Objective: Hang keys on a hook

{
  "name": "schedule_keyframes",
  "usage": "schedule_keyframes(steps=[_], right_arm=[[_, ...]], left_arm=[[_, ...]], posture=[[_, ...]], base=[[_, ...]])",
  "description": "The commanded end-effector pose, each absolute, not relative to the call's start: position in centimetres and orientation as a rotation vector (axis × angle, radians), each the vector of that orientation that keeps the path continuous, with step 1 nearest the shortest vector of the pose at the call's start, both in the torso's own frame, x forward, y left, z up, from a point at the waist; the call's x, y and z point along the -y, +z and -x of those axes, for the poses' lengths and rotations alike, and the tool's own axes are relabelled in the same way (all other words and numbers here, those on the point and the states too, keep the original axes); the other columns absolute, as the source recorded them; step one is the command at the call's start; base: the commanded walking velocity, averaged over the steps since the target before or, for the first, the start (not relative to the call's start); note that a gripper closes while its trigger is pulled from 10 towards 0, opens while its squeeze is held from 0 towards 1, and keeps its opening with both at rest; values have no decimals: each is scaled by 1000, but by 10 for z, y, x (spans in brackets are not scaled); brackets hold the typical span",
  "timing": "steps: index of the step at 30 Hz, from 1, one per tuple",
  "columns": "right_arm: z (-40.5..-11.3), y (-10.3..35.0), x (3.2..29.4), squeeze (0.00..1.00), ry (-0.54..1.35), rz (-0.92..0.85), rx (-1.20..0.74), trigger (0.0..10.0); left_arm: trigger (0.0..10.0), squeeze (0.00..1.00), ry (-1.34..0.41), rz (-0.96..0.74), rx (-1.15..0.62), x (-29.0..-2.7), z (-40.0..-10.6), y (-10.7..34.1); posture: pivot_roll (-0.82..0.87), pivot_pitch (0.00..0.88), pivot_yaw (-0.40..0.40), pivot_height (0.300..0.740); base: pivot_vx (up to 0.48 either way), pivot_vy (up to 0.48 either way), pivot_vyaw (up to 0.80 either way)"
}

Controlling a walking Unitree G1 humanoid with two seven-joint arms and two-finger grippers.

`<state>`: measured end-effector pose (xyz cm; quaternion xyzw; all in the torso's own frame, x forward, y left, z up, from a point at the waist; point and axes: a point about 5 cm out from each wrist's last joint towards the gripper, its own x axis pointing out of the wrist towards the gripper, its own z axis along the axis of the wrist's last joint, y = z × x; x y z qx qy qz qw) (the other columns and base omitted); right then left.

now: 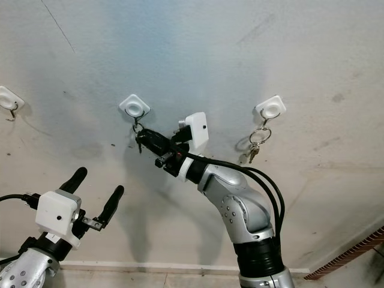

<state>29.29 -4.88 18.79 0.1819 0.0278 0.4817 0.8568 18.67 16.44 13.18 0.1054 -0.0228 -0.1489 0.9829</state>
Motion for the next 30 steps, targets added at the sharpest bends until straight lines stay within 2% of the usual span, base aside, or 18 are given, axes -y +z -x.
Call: schedule_keyframes(steps=[1, 10, 11, 12, 30], right_arm=[[-294, 179, 52, 0, 978, -405, -117, 10000], [-297, 166, 57, 0, 921, -401, -157, 10000], [-297, 165, 57, 871, 919, -401, -158, 10000], [-297, 165, 58, 1000, 917, -402, -160, 10000], [-291, 147, 58, 1000, 930, -359, -215, 10000]], left_arm=[[10000, 0, -293, -225, 30, -167, -186, 129], [10000, 0, -301, -224, 29, -167, -187, 129], [10000, 0, -300, -225, 29, -167, -187, 129], [10000, 0, -300, -224, 29, -167, -187, 129], [10000, 0, -305, -233, 39, -165, -189, 130]], posture=[[204, 0, 12, 740], [205, 0, 14, 740], [205, 0, 14, 740], [205, 0, 15, 740], [205, 0, 13, 740]], base=[[0, 0, 0], [0, 0, 0], [0, 0, 0], [0, 0, 0], [0, 0, 0]])
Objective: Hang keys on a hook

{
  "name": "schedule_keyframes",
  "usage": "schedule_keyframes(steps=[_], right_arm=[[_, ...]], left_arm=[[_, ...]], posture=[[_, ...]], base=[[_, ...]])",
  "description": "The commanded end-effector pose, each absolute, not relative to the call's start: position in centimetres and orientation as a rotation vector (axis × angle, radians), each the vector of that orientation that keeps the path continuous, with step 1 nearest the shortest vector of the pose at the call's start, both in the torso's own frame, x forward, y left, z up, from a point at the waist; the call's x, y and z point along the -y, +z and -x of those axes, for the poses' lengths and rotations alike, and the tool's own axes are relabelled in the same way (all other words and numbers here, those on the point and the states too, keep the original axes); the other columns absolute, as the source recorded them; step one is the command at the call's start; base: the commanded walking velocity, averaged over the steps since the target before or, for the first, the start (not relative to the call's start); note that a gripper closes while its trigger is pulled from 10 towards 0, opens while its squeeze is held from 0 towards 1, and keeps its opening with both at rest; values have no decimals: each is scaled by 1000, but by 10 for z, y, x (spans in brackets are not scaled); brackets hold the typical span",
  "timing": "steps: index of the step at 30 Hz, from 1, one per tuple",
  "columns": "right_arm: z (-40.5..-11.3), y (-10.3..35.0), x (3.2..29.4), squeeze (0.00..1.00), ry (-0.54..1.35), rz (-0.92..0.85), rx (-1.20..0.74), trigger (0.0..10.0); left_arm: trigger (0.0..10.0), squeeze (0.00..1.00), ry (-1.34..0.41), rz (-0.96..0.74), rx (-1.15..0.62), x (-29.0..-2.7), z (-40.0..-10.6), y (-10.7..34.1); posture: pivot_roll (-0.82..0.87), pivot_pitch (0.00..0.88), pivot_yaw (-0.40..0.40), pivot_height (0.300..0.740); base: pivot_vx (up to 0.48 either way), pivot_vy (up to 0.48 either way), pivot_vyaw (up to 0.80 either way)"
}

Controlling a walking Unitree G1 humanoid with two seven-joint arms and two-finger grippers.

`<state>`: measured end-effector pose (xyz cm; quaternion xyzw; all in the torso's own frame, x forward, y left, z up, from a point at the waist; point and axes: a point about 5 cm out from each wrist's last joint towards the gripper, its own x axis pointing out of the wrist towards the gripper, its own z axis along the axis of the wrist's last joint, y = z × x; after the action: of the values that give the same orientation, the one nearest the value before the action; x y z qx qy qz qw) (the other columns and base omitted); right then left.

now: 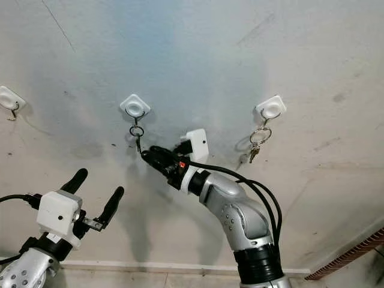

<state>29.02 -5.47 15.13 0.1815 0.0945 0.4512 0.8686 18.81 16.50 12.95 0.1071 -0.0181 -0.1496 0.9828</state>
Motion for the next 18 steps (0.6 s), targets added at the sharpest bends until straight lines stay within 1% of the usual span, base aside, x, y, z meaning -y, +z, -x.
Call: schedule_keyframes(steps=[1, 3, 6, 8, 14, 17, 18], right_arm=[[-290, 147, 58, 1000, 931, -352, -215, 10000], [-290, 146, 59, 1000, 923, -331, -210, 10000], [-288, 147, 68, 1000, 875, -264, -170, 10000], [-285, 147, 71, 1000, 874, -275, -171, 10000], [-269, 150, 90, 1000, 795, -123, -90, 10000], [-266, 151, 95, 1000, 766, -91, -71, 10000], [-261, 151, 101, 1000, 729, -79, -65, 10000]], left_arm=[[10000, 0, -305, -234, 40, -165, -189, 130], [10000, 0, -306, -235, 40, -165, -189, 130], [10000, 0, -305, -236, 39, -165, -189, 130], [10000, 0, -304, -237, 39, -165, -189, 130], [10000, 0, -296, -237, 34, -167, -190, 129], [10000, 0, -288, -241, 29, -168, -190, 128], [10000, 0, -273, -246, 20, -170, -189, 126]], posture=[[204, 0, 13, 740], [204, 0, 13, 740], [199, 0, 12, 740], [199, 0, 12, 740], [180, 0, 13, 740], [172, 0, 14, 740], [163, 0, 16, 740]], base=[[0, 0, 0], [0, 0, 0], [0, 0, 0], [0, 0, 0], [0, 0, 0], [0, 0, 0], [0, 0, 0]])
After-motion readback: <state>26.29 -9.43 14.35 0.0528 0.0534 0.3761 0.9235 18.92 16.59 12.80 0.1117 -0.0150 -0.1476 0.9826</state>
